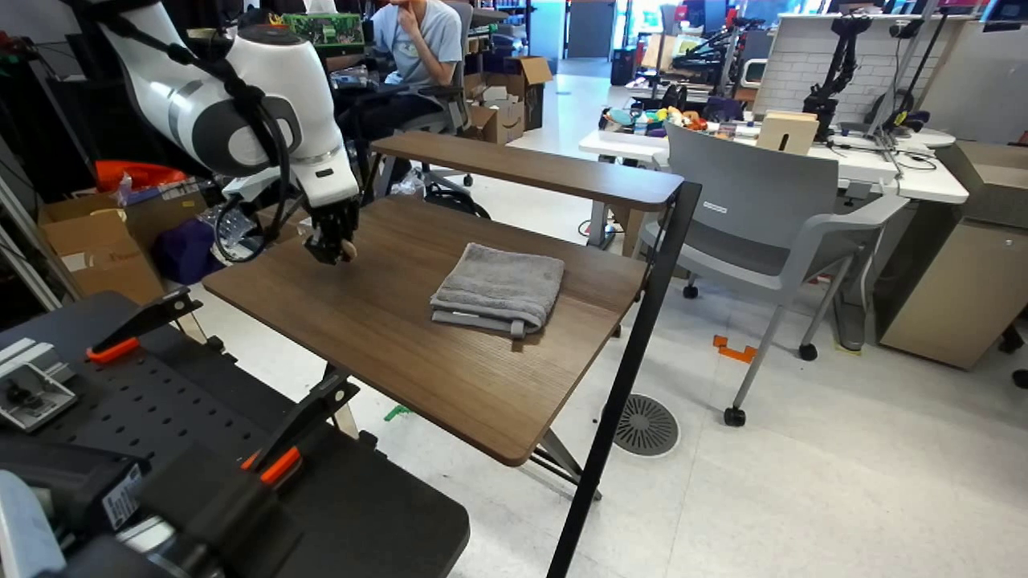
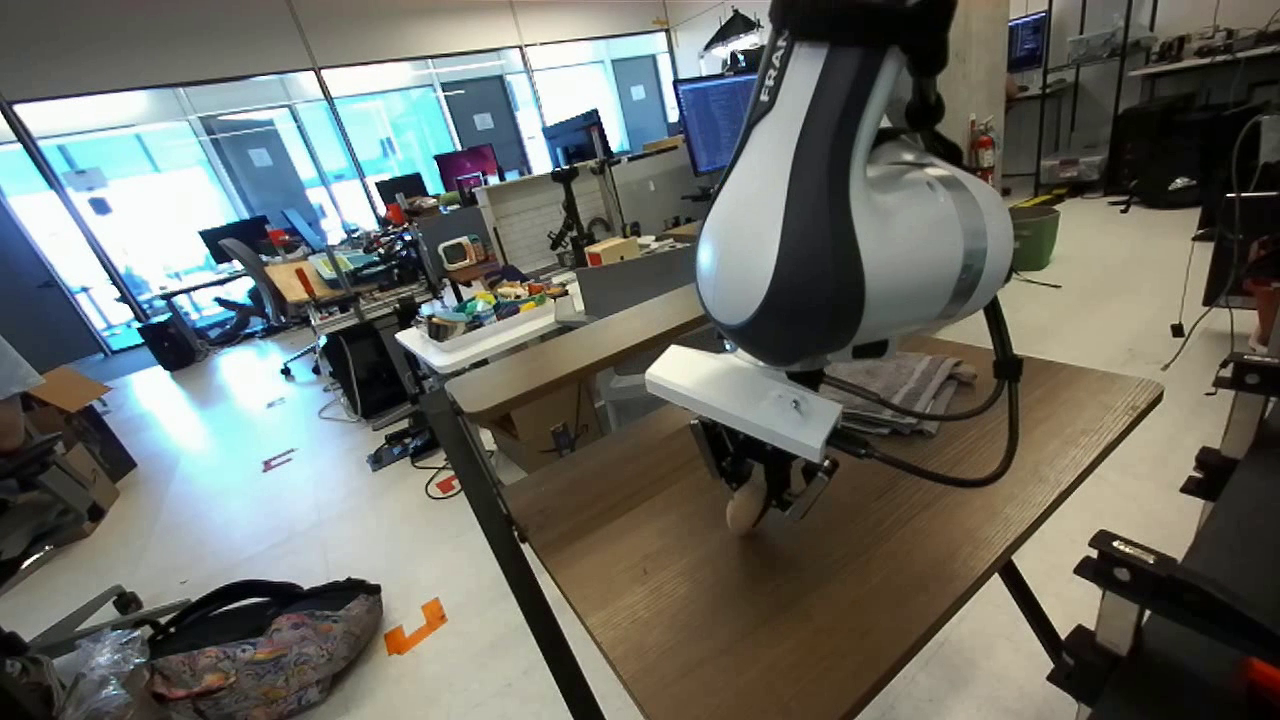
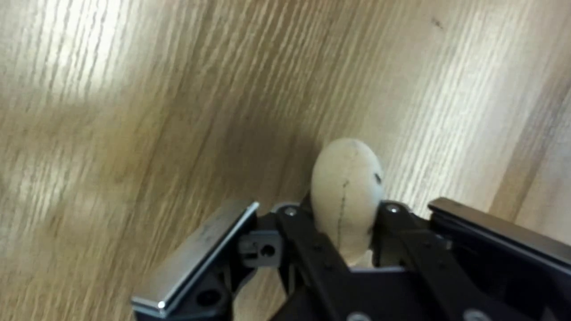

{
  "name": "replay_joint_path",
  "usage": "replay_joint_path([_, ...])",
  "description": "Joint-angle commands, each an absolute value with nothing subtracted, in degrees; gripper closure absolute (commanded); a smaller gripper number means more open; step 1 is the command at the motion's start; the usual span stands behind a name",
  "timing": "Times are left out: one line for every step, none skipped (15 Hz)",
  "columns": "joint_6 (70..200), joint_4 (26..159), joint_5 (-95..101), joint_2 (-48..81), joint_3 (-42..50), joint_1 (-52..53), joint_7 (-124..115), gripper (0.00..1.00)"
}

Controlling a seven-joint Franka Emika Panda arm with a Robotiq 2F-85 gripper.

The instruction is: Use the towel to wipe the table

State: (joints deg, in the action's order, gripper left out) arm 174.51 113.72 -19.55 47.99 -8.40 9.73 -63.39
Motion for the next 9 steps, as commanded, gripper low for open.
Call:
replay_joint_path([171.9,114.3,-20.3,47.7,-7.6,10.2,-60.7,0.5])
replay_joint_path([171.9,115.1,-20.2,46.7,-7.1,10.5,-60.3,0.44])
replay_joint_path([171.7,116.8,-20.0,44.6,-6.3,10.8,-59.9,0.35])
replay_joint_path([171.7,118.1,-20.0,43.0,-6.9,10.0,-58.7,0.29])
replay_joint_path([172.7,119.5,-20.0,41.6,-6.2,10.2,-58.0,0.23])
replay_joint_path([173.5,121.8,-20.2,39.1,-6.7,9.3,-56.8,0.14])
replay_joint_path([174.0,123.6,-20.5,36.9,-7.5,8.0,-55.3,0.08])
replay_joint_path([174.8,125.5,-20.9,34.5,-8.2,6.7,-53.9,0.01])
replay_joint_path([175.0,127.4,-21.5,32.0,-9.7,4.7,-52.1,0.0])
